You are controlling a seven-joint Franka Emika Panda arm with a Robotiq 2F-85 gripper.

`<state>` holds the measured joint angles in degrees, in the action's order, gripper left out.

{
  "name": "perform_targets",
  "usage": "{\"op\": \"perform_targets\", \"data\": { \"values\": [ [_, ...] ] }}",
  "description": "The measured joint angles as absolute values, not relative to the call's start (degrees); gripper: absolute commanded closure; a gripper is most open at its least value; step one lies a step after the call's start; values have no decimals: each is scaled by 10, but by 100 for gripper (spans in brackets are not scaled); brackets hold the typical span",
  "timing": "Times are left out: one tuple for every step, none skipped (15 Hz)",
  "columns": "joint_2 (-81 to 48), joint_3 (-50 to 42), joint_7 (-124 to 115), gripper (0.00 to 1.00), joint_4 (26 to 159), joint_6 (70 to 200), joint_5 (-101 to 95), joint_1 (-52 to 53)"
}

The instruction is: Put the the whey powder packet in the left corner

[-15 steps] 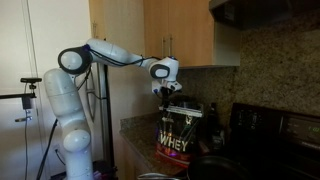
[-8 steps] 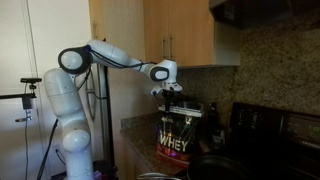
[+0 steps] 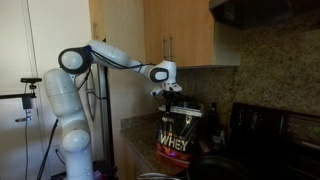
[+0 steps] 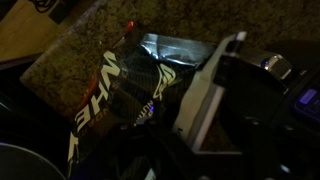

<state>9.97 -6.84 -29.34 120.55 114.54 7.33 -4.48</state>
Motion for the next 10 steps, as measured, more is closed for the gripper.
{"op": "perform_targets", "data": {
  "values": [
    [100,-68,-293,75,1206,1145,72,-45],
    [100,-68,-293,83,1206,1145,70,-45],
    [99,-67,-293,90,1206,1144,66,-45],
    [99,-66,-293,97,1206,1144,64,-45],
    [98,-65,-292,100,1206,1143,63,-45],
    [95,-64,-288,100,1204,1139,64,-45],
    [90,-64,-282,100,1202,1131,64,-45],
    [82,-65,-268,100,1196,1117,71,-45],
    [72,-66,-244,100,1188,1104,86,-45],
    [60,-68,-216,100,1178,1095,103,-45]
  ]
}}
